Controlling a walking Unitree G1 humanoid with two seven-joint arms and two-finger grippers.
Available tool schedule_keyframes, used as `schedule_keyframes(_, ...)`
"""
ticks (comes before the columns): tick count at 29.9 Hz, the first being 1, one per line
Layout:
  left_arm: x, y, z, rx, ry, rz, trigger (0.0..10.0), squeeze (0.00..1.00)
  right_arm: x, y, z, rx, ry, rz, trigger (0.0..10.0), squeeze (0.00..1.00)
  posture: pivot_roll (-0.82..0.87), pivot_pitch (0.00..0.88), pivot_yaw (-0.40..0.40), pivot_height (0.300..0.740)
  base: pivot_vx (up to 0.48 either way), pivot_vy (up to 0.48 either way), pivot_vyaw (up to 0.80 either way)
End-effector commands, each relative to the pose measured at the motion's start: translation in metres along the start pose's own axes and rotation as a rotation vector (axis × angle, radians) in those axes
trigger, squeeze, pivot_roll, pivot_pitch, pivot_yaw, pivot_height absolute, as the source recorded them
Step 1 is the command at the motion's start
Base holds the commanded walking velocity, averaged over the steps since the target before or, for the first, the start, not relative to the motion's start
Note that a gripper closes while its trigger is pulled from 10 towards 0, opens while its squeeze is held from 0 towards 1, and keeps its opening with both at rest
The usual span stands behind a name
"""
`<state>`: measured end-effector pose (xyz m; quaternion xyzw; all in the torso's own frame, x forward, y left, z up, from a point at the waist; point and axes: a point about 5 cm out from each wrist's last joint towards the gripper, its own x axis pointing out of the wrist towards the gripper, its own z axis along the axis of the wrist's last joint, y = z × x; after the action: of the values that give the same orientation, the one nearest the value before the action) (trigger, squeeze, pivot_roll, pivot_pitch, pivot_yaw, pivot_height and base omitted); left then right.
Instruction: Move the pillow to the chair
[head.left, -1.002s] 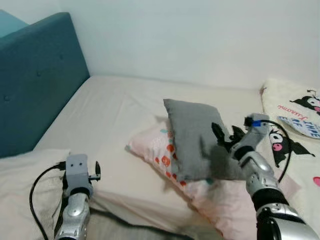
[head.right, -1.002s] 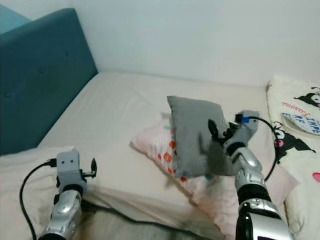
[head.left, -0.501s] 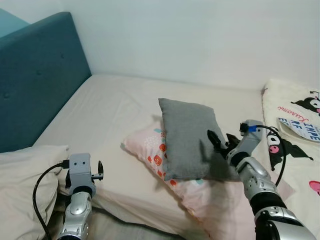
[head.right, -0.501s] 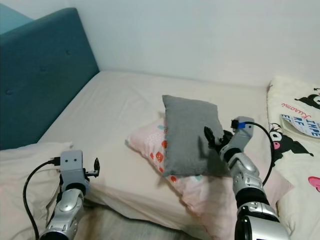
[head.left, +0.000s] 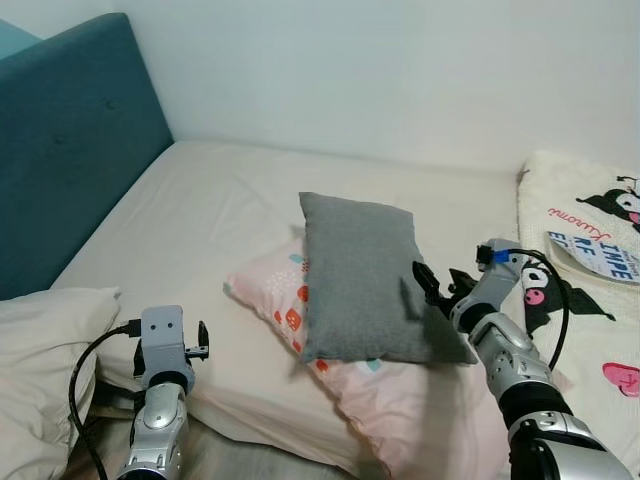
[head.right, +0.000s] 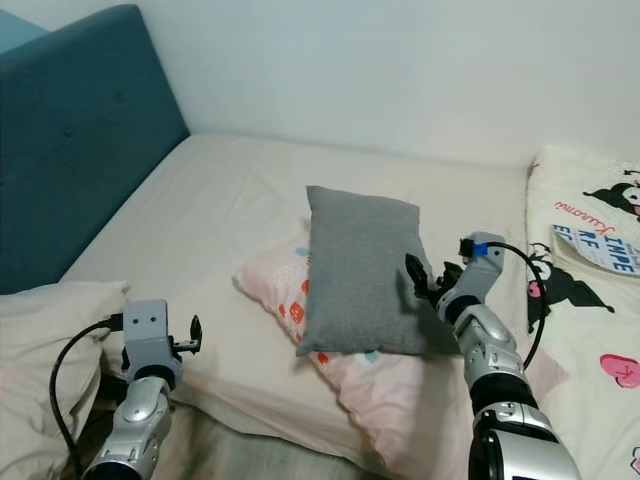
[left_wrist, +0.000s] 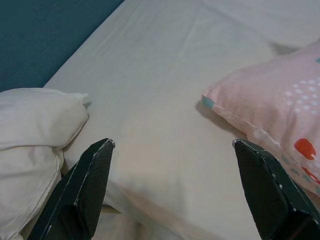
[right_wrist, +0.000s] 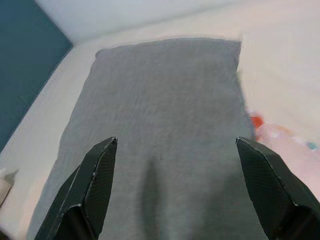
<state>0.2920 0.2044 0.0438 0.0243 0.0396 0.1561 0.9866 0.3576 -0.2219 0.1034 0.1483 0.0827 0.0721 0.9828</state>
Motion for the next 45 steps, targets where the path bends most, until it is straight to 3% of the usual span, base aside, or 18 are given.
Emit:
schedule_keyframes(1, -0.002, 0.004, -0.004, 0.004, 0.017, 0.019, 10.0, 0.0, 0.003, 0.009, -0.011, 0.003, 0.066, 0.017, 10.0, 0.0, -0.19, 0.102, 0.033, 0.74, 0.0, 0.0, 0.0)
schedule_keyframes(7, -0.002, 0.004, -0.002, 0.0, 0.01, 0.021, 10.0, 0.0, 0.002, 0.001, -0.01, 0.033, 0.06, -0.048, 10.0, 0.0, -0.19, 0.11, 0.031, 0.72, 0.0, 0.0, 0.0)
schedule_keyframes(9, -0.001, 0.007, 0.001, 0.022, -0.01, 0.016, 10.0, 0.0, -0.004, -0.013, -0.01, 0.047, 0.063, -0.115, 10.0, 0.0, -0.19, 0.116, 0.031, 0.71, 0.0, 0.0, 0.0)
schedule_keyframes(10, -0.001, 0.007, 0.001, 0.022, -0.01, 0.016, 10.0, 0.0, -0.004, -0.013, -0.01, 0.047, 0.063, -0.115, 10.0, 0.0, -0.19, 0.116, 0.031, 0.71, 0.0, 0.0, 0.0)
schedule_keyframes(11, 0.001, 0.01, 0.004, 0.032, -0.023, 0.016, 10.0, 0.0, -0.01, -0.025, -0.01, 0.046, 0.068, -0.165, 10.0, 0.0, -0.19, 0.116, 0.031, 0.7, 0.0, 0.0, 0.0)
schedule_keyframes(16, 0.003, 0.014, 0.006, 0.034, -0.029, 0.019, 10.0, 0.0, -0.018, -0.04, -0.01, 0.049, 0.063, -0.225, 10.0, 0.0, -0.19, 0.118, 0.033, 0.675, 0.0, 0.0, 0.0)
schedule_keyframes(22, 0.003, 0.013, 0.009, 0.045, -0.04, 0.008, 10.0, 0.0, -0.027, -0.053, -0.006, 0.114, 0.012, -0.258, 10.0, 0.0, -0.19, 0.124, 0.044, 0.65, 0.0, 0.0, 0.0)
schedule_keyframes(26, 0.002, 0.012, 0.009, 0.055, -0.044, -0.004, 10.0, 0.0, -0.028, -0.051, -0.017, 0.198, 0.024, -0.229, 10.0, 0.0, -0.19, 0.13, 0.052, 0.63, 0.0, 0.0, 0.0)
schedule_keyframes(32, 0.002, 0.014, 0.01, 0.058, -0.045, -0.005, 10.0, 0.0, -0.028, -0.047, -0.022, 0.209, 0.03, -0.221, 10.0, 0.0, -0.18, 0.131, 0.054, 0.62, 0.0, 0.0, 0.0)
schedule_keyframes(45, 0.002, 0.017, 0.012, 0.069, -0.052, -0.009, 10.0, 0.0, -0.031, -0.054, -0.025, 0.246, 0.046, -0.298, 10.0, 0.0, -0.17, 0.135, 0.07, 0.62, 0.0, 0.0, 0.0)
